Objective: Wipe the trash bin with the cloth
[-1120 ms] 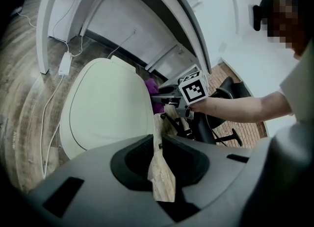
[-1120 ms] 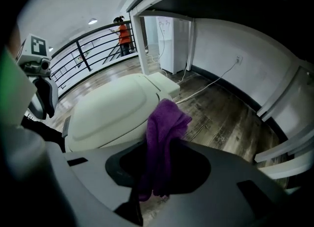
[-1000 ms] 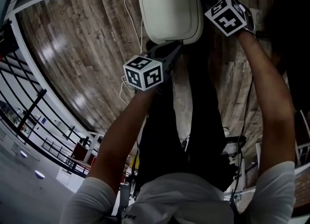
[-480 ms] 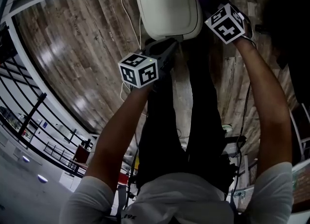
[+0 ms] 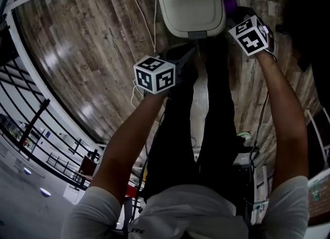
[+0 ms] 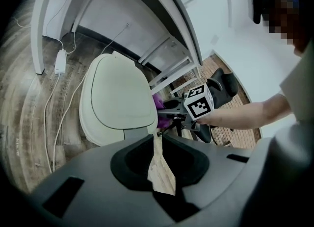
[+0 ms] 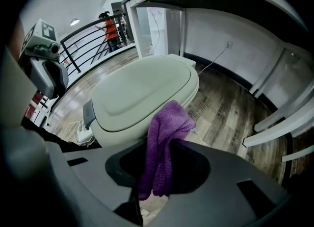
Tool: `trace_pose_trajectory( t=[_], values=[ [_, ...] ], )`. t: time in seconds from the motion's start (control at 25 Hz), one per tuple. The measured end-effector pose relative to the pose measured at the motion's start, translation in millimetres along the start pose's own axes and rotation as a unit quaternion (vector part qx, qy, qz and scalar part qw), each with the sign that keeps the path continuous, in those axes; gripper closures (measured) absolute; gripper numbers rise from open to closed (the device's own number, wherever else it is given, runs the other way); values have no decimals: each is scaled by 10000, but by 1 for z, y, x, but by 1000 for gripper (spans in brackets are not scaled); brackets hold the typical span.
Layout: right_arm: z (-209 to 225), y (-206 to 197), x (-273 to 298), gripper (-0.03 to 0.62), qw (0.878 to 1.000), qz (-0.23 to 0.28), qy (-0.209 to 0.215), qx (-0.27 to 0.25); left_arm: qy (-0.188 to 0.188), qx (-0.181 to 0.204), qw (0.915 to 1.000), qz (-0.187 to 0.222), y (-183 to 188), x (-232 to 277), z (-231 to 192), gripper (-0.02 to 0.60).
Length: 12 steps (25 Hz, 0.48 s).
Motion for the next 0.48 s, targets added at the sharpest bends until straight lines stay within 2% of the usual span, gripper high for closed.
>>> trace_pose_trajectory(
  t=[0.48],
  values=[
    [-44,-24,-8,485,9968,-165,-299,720,-156,107,9998,-93,-16,-28,-12,528]
  ],
)
Point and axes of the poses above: the fingertips, and each gripper's own axes: x forward along the fingers, z to its right, y out of its top, the point moved 10 cm from there along -x, backward along the fingers, and after that the axes turned 1 degree about x, right-handed, at the moved point
